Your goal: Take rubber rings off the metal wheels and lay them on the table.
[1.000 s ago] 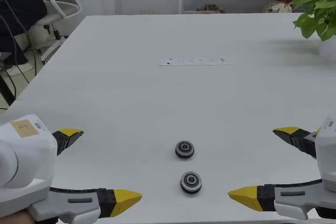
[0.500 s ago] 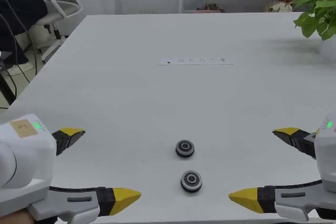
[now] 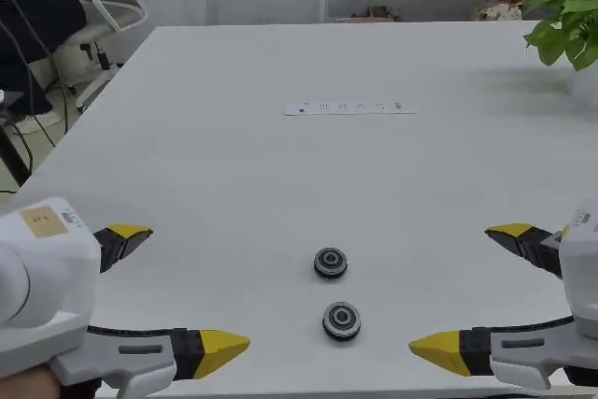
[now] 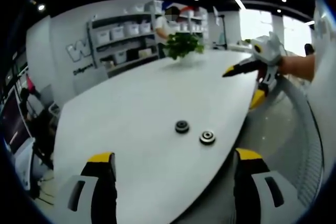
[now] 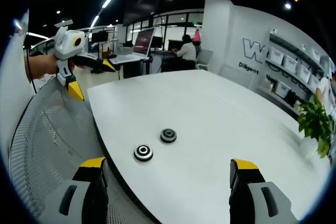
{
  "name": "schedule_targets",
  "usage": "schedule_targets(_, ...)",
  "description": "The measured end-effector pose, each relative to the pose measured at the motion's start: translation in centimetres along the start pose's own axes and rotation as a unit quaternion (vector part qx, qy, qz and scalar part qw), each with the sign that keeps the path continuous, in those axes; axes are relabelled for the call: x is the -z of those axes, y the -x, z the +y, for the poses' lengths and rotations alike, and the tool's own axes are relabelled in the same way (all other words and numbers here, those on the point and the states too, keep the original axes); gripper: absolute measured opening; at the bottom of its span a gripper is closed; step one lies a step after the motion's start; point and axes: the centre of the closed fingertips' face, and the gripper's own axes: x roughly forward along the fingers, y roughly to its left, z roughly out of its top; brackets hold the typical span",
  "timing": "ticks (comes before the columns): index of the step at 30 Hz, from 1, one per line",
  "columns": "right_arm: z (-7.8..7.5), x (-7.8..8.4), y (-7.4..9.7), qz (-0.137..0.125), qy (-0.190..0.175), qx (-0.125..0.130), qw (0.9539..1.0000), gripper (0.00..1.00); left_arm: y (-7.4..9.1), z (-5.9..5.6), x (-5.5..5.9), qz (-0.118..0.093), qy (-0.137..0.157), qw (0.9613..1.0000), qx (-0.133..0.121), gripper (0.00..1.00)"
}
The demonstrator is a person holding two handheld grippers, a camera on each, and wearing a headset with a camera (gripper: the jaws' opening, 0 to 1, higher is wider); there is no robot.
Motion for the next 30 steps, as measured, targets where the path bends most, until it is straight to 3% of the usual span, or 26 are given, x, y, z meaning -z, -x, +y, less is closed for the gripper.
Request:
schedule_targets(19,-0.20,-0.74,-0.22,-0.002,0.012,-0.007,0.9999,0.95,0.11,0.16,-0.05,0.005,-0.003,1.0000,0.002,0.91)
schedule_targets(30,-0.26,-0.36,-0.37,0.003,0.013,-0.009,0.9999,0.95,-0.10,0.05,0.13,0.010,-0.002,0.9999,0.007,0.90)
